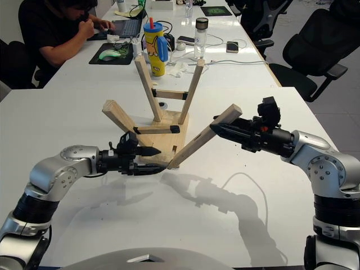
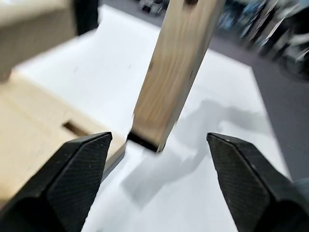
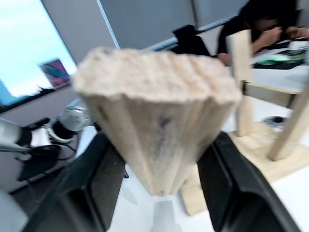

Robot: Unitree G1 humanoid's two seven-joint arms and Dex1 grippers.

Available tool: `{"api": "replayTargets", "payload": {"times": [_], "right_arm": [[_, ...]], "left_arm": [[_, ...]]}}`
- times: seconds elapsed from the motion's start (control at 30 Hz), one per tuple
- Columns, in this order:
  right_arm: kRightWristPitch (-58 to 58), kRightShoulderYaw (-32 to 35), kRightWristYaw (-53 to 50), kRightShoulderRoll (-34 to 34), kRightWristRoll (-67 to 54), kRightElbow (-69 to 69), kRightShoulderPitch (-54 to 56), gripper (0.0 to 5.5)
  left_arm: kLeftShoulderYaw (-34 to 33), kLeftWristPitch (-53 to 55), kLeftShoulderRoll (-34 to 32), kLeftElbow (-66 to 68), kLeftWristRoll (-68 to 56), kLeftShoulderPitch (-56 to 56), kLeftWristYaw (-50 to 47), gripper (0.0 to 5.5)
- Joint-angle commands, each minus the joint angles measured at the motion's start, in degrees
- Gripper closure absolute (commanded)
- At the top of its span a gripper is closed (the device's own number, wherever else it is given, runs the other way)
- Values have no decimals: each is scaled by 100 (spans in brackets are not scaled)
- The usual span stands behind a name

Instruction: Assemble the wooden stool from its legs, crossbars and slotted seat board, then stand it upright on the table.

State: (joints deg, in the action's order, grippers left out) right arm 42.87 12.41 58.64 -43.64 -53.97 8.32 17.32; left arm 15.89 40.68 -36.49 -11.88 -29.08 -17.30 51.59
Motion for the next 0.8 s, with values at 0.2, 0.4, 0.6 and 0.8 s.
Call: {"api": "replayTargets", "payload": {"times": [0.2, 0.4, 0.6, 0.8], "right_arm": [[-689, -644, 282, 216, 987, -489, 686, 342], [-1056, -963, 525, 422, 1480, -1001, 1035, 342], [-1354, -1295, 917, 491, 1939, -1526, 1370, 343], [-1681, -1863, 1387, 352, 2604, -1804, 1777, 343]], "left_arm": [[851, -914, 328, 862, 1571, -79, -318, 186], [1014, -898, 339, 944, 1885, -30, -199, 186], [1067, -911, 356, 1049, 2016, -4, -99, 186], [1054, -920, 421, 1060, 2089, 14, -89, 186]]}}
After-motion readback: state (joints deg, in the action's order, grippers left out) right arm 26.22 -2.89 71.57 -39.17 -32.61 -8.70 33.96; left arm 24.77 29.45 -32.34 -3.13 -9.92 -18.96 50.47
